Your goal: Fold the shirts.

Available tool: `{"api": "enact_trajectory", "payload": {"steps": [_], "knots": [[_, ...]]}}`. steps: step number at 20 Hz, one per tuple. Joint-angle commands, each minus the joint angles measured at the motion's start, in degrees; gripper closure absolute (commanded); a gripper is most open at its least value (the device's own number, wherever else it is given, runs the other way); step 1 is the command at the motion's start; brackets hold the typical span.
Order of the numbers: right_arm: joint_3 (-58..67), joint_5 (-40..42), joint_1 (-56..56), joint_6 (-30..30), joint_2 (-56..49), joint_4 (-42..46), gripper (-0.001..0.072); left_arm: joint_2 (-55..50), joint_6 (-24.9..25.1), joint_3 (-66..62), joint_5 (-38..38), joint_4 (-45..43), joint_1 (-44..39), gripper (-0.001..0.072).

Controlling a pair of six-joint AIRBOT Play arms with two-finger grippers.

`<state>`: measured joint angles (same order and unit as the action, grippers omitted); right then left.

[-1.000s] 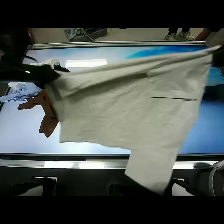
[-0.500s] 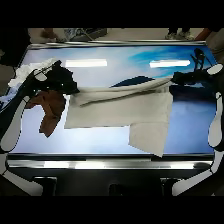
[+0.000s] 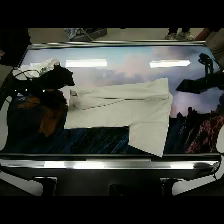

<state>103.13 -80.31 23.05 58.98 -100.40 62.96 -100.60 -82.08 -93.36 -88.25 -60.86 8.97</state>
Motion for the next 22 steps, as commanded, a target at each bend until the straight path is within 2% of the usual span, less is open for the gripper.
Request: {"api": "enact_trajectory", "payload": {"steps": [1,5,13,14,15,16,17,18,19,22], "knots": [[-1.0,-14.8,2.2,-2.9,0.9,6.8,0.0087,4.1,0.5,12.2,-2.0,-2.8,2.5,0.0209],[-1.7,-16.3,1.2,-2.9,0.9,6.5,0.0100,4.5,0.7,20.6,4.1,-2.9,2.3,0.0212],[-1.7,-14.3,1.0,-2.9,0.9,6.9,0.0101,4.4,2.1,26.1,10.9,-3.7,-0.7,0.0212],[-1.7,-14.6,1.0,-2.9,0.9,6.9,0.0101,4.4,1.4,26.4,12.6,-3.7,-1.2,0.0245],[-1.7,-15.4,1.0,-2.9,0.9,6.9,0.0101,4.4,1.1,26.4,14.2,-3.7,-1.5,0.0341],[-1.7,-15.9,1.0,-3.1,0.9,7.0,0.0101,4.5,0.5,26.4,15.6,-3.7,-1.7,0.0376],[-1.7,-16.5,1.0,-3.1,0.9,7.2,0.0101,4.5,0.0,26.4,16.4,-3.7,-1.8,0.0547],[-1.9,-17.2,1.0,-3.1,0.9,7.9,0.0101,4.5,0.0,26.4,17.0,-3.7,-1.8,0.0645],[-2.5,-17.5,1.0,-3.1,0.9,8.7,0.0102,4.5,0.1,26.4,17.0,-3.7,-1.8,0.0677],[-8.4,-16.5,0.2,-2.9,0.9,8.0,0.0100,4.9,0.3,26.4,16.8,-3.7,-1.8,0.0678]]}}
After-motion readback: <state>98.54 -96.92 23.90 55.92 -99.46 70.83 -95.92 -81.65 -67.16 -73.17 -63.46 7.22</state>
